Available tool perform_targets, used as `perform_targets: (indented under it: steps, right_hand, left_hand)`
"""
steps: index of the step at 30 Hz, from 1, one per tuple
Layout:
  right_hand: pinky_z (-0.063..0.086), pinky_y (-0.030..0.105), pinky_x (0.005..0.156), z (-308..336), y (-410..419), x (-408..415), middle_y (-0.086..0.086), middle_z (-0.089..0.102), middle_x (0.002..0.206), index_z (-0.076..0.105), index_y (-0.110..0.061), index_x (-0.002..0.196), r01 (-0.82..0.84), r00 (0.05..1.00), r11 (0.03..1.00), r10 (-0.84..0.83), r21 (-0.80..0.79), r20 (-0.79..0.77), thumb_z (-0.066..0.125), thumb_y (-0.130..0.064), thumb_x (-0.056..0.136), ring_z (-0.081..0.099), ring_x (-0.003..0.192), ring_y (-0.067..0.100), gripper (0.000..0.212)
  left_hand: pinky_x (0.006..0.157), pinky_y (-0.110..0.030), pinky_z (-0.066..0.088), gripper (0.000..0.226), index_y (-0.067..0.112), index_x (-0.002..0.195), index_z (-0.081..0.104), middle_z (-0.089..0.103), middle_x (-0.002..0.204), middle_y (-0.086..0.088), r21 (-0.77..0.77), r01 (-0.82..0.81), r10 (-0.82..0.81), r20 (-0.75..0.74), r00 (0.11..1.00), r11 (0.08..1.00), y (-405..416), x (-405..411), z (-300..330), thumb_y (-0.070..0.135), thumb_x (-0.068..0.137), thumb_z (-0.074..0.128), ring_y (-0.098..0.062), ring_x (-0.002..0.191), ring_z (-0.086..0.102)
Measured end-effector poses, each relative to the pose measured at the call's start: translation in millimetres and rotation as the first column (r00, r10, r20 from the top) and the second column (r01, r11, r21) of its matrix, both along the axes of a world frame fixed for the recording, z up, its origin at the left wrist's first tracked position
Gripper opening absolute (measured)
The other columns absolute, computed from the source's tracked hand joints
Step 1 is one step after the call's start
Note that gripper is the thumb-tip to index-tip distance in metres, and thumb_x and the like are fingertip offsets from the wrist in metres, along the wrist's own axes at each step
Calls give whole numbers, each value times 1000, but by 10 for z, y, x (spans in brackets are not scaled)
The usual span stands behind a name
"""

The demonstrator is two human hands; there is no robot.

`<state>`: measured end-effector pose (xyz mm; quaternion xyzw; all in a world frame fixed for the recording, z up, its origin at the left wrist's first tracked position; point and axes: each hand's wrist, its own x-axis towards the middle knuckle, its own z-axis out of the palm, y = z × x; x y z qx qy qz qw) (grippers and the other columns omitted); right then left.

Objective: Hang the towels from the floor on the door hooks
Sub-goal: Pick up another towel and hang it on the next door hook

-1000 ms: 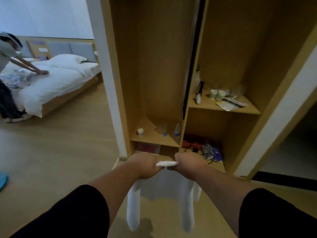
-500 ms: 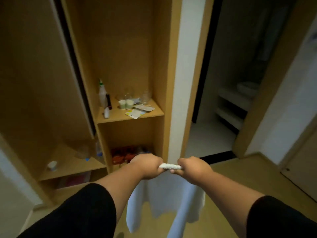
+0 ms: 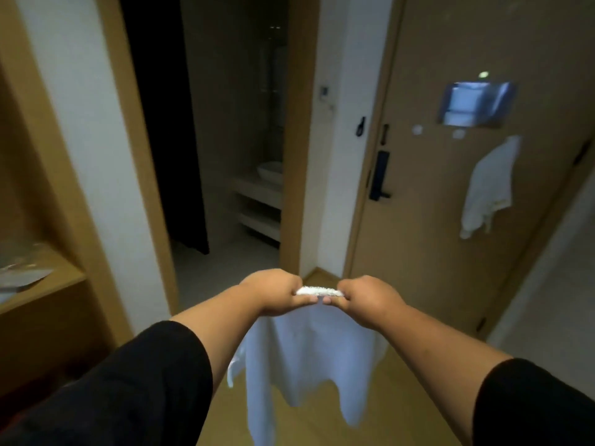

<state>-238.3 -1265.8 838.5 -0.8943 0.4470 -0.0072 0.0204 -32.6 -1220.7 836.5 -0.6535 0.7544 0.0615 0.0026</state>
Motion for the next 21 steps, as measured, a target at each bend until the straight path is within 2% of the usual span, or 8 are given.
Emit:
perform_targets:
  steps: [5,8,13,21]
  right_hand:
    - [38,33,61,118,-574,-594,3,66,94,55,-26,89,154,988,981,-157,-114,-14,31,-66,94,61,87,26,47]
    - [37,34,63,175,-931,-796,5,66,98,55,-24,91,232,972,960,-236,-154,-9,27,-64,96,61,90,28,49]
    - [38,35,66,500,-1639,-990,7,65,99,45,-27,84,386,922,907,-387,-170,29,24,-62,97,60,92,29,43]
    - [45,38,74,974,-2595,-1081,10,64,104,48,-23,95,525,851,825,-517,-208,96,25,-53,101,59,95,31,38]
  left_hand:
    - [62,-38,45,59,24,80,56,59,72,1,-73,216,-216,10,976,974,-933,-506,189,70,91,22,-19,67,55]
    - [62,-36,43,54,21,89,56,56,75,2,-122,337,-328,89,941,934,-1500,-693,295,62,96,21,-21,71,54]
    - [66,-35,43,53,19,93,57,59,84,-1,-200,470,-454,123,882,860,-2538,-823,588,58,99,20,-22,76,54]
    - [59,-33,38,48,26,72,47,50,67,4,-284,600,-557,225,800,748,-3821,-1039,1134,58,98,23,-14,62,47]
